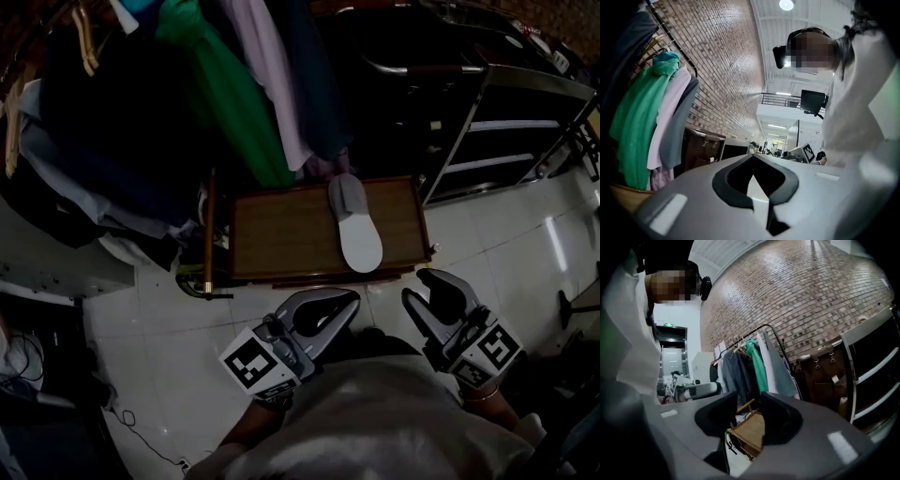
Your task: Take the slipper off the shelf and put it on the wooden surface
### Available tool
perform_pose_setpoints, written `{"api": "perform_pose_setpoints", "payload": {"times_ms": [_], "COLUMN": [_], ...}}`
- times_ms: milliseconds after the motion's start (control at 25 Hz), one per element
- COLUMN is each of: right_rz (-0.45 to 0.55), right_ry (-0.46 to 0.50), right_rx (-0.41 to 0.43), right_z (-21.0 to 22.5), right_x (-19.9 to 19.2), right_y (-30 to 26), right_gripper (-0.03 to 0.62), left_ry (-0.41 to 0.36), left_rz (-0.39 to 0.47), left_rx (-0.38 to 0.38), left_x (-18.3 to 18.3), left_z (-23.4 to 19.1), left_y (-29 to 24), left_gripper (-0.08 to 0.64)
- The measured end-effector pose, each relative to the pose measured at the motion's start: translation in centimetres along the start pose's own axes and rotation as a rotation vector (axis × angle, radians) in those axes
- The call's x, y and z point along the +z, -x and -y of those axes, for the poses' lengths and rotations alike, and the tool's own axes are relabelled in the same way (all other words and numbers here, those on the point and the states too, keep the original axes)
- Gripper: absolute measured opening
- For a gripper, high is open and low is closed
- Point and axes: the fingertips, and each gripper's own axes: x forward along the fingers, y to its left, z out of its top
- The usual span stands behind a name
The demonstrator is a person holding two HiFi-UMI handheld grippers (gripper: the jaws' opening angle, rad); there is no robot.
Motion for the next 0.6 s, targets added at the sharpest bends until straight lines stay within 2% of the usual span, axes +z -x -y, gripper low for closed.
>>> {"api": "perform_pose_setpoints", "payload": {"times_ms": [80,280,400,600], "right_rz": [0.004,-0.004,0.004,-0.001], "right_ry": [0.011,0.095,0.103,0.074], "right_rx": [0.051,0.179,0.225,0.253], "right_z": [-1.2,-3.3,-3.6,-3.4], "right_x": [1.1,1.0,1.2,1.0], "right_y": [-0.2,-0.6,-1.1,-1.7], "right_gripper": [0.142,0.14,0.14,0.137], "left_ry": [-0.026,-0.075,-0.097,-0.068], "left_rz": [-0.02,-0.093,-0.077,-0.105], "left_rx": [-0.004,-0.007,0.041,0.129], "left_x": [-0.1,-1.1,-0.6,-0.7], "left_z": [1.1,2.8,1.7,-0.2], "left_y": [-0.9,-1.2,-0.2,1.8], "left_gripper": [-0.005,-0.005,-0.005,-0.005]}}
